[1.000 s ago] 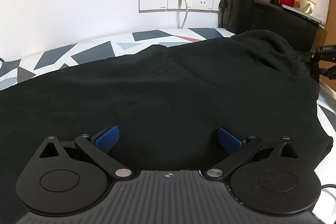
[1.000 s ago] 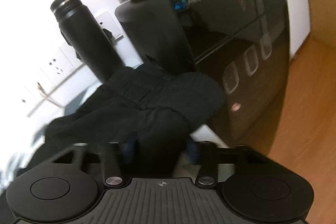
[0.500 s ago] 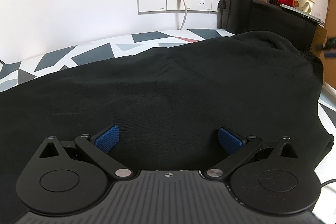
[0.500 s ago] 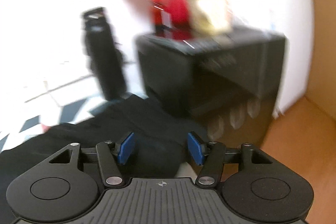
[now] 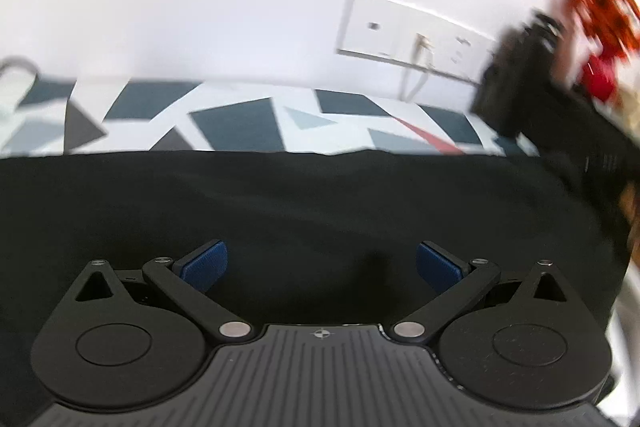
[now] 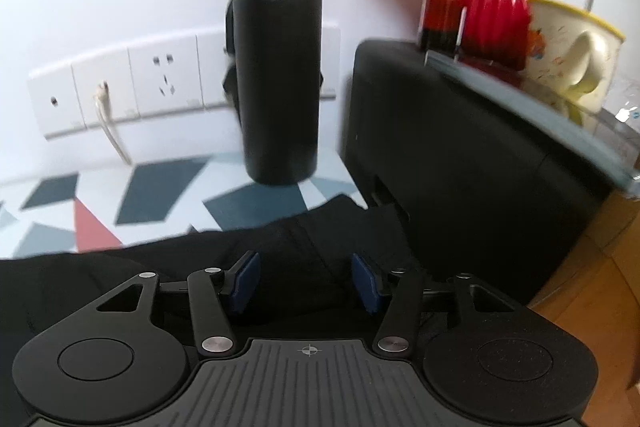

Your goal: Fold clothes

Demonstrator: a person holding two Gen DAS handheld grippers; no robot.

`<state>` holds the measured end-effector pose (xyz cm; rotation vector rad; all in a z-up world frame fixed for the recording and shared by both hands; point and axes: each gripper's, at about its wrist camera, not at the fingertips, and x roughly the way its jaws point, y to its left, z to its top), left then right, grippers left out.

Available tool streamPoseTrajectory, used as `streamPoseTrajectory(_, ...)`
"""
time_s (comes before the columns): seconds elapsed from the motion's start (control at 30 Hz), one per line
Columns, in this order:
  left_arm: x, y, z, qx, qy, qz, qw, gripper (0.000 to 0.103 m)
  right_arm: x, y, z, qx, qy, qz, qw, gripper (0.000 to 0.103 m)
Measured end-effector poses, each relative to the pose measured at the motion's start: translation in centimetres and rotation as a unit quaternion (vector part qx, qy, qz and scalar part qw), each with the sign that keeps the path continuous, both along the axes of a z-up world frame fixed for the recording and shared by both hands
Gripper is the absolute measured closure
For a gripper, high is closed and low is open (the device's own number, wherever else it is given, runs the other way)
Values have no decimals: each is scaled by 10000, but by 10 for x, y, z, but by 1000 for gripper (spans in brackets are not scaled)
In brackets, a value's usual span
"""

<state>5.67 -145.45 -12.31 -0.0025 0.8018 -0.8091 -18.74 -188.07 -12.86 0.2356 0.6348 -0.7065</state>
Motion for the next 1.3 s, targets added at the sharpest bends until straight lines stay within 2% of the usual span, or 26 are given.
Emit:
streamPoseTrajectory(0.1, 6, 15, 21, -549, 608, -228, 9964, 0, 3, 1, -7, -40, 174, 251, 9995, 55)
streamPoseTrajectory(0.17, 5, 27, 35, -1135, 919, -578, 9876, 0, 4, 1, -12, -67, 289, 417, 9987, 53)
streamPoseTrajectory(0.2, 5, 32, 41, -1336, 910, -654, 9847, 0, 7, 1, -14, -142, 366, 459, 9982, 49)
streamPoseTrajectory(0.3, 2, 38, 56, -1346, 281, -315, 9900, 0, 16, -2, -19, -302, 561, 518, 9966, 43)
streamPoseTrajectory(0.37, 7, 35, 56, -1089, -271, 9, 9937, 0, 23, -6, -26, -281, 601, 493, 9966, 42)
streamPoseTrajectory(0.4, 11, 32, 51, -877, -437, 388, 9944, 0, 26, -5, -30, -345, 635, 507, 9961, 42)
streamPoseTrajectory(0.47, 18, 28, 35, -653, -763, 907, 9908, 0, 28, -2, -35, -516, 691, 508, 9950, 43)
streamPoseTrajectory(0.53, 29, 20, 12, -250, -971, 1174, 9880, 0, 31, 2, -39, -690, 746, 505, 9935, 54)
streamPoseTrajectory(0.6, 40, 13, -8, 208, -844, 1294, 9878, 0, 30, 4, -39, -823, 790, 374, 9928, 96)
streamPoseTrajectory(0.73, 46, 5, -32, 513, -743, 1264, 9879, 0, 26, -4, -35, -911, 633, -160, 9937, 100)
streamPoseTrajectory(0.83, 41, 3, -34, 647, -819, 1198, 9873, 0, 23, -21, -31, -665, 375, -586, 9954, 100)
streamPoseTrajectory(1.0, 37, 2, -33, 708, -826, 1131, 9876, 0, 33, -36, -33, -504, 460, -721, 9951, 99)
streamPoseTrajectory(1.13, 41, 4, -34, 631, -776, 1137, 9885, 0, 28, -35, -28, -393, 253, -710, 9964, 94)
streamPoseTrajectory(1.17, 41, 4, -34, 638, -784, 1135, 9884, 0, 26, -33, -26, -376, 189, -692, 9967, 89)
streamPoseTrajectory(1.2, 41, 4, -34, 636, -784, 1135, 9884, 0, 24, -31, -24, -360, 125, -674, 9970, 79)
streamPoseTrajectory(1.23, 41, 4, -35, 632, -782, 1134, 9884, 0, 20, -24, -20, -392, 25, -564, 9976, 74)
streamPoseTrajectory(1.3, 41, 4, -35, 642, -779, 1139, 9883, 0, 11, -4, -13, -439, -99, -241, 9987, 56)
